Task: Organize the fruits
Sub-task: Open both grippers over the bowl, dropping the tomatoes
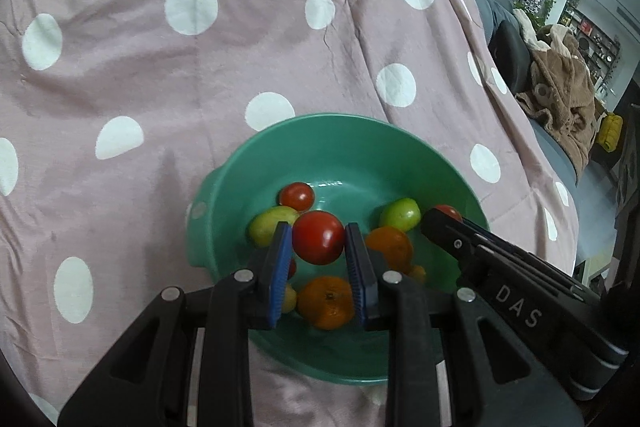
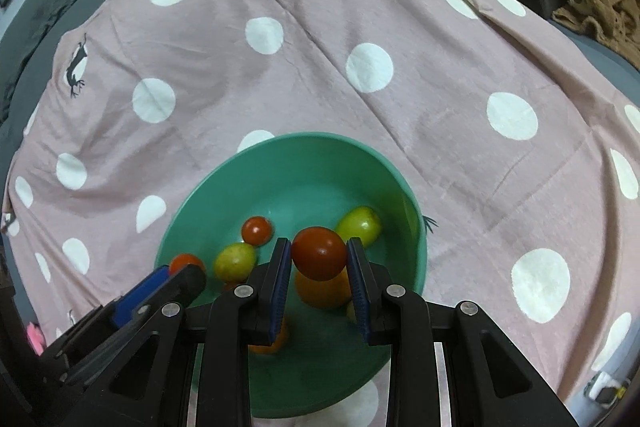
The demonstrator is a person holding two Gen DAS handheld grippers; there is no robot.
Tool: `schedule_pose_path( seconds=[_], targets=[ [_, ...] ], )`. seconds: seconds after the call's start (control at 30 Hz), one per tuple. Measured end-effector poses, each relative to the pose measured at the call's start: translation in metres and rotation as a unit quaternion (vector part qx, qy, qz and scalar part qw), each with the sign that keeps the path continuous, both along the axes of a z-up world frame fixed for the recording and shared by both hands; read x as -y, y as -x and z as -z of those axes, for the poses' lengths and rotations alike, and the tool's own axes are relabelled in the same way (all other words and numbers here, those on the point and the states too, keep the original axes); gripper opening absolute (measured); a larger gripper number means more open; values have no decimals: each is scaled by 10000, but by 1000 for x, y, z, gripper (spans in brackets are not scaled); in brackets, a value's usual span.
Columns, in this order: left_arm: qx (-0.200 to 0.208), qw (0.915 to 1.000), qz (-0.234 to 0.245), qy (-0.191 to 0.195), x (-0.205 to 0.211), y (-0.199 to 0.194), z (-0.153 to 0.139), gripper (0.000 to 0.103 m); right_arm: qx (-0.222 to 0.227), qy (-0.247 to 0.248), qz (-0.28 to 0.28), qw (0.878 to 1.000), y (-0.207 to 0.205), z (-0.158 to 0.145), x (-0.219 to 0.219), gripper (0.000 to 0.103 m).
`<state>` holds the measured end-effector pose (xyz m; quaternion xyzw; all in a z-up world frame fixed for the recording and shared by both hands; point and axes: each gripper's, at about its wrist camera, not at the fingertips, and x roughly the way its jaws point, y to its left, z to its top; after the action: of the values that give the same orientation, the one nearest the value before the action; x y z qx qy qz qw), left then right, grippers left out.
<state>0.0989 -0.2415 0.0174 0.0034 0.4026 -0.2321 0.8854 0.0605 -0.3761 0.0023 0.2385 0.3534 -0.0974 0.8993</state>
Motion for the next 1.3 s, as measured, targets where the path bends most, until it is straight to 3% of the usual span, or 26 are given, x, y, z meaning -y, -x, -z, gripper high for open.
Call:
schedule_pose_path(
  seconds=[0.47, 0.53, 0.6, 0.7, 0.8, 1.07, 1.3],
  targets=[
    [-102, 9999, 4, -28, 4, -1, 8, 28, -81, 38, 44, 10000, -2, 2, 4, 30],
    [-72, 10000, -37, -57, 3, 0, 7, 34, -85, 72, 66, 9999, -1, 2, 4, 31],
    [-24, 9999, -112, -43, -1, -1, 5, 48, -99, 151, 110, 9998, -1, 0, 4, 30],
    [-24, 9997, -163, 189, -10, -2, 0, 65, -91, 175, 180, 9996, 1, -1, 7, 30],
    [1, 9992, -207, 349, -19, -1, -8, 75, -74, 197, 203, 9996, 2, -3, 9, 32],
    [503, 9973, -458, 275, -36, 14, -37, 93, 156, 392, 104, 9991, 7, -17, -1, 47],
    [734, 9955, -529, 272, -51, 26, -51, 93, 167, 548, 106, 9983, 9, -24, -5, 49]
  ],
)
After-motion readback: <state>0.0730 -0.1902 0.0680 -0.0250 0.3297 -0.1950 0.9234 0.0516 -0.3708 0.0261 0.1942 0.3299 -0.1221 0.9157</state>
